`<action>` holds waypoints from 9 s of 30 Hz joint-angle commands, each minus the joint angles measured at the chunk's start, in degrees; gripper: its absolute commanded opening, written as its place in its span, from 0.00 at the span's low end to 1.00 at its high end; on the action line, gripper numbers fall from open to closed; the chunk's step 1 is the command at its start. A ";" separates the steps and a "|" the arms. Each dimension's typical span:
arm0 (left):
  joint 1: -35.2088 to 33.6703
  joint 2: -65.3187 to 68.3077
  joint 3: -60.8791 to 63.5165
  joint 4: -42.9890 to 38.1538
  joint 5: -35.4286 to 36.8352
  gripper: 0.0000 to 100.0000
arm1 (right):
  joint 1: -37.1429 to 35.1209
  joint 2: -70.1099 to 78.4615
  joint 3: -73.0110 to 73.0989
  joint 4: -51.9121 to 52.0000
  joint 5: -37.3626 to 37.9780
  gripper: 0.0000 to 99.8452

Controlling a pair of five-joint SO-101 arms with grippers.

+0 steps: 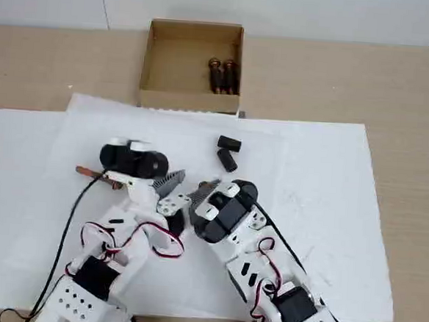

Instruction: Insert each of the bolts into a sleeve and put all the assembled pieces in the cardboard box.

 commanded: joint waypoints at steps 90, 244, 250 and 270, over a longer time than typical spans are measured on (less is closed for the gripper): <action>-28.57 -0.70 8.13 7.65 -18.73 0.01 | 15.43 133.23 -124.04 -6.11 16.00 0.00; -28.75 -0.70 7.60 8.62 -18.73 0.01 | 22.46 77.76 -109.71 66.77 -12.57 0.00; -28.75 -0.70 7.60 8.62 -18.73 0.01 | 27.47 66.42 -94.68 66.42 -13.01 0.00; -30.24 -0.26 -11.56 22.15 -18.64 0.01 | 40.22 27.65 -53.10 58.77 -12.66 0.00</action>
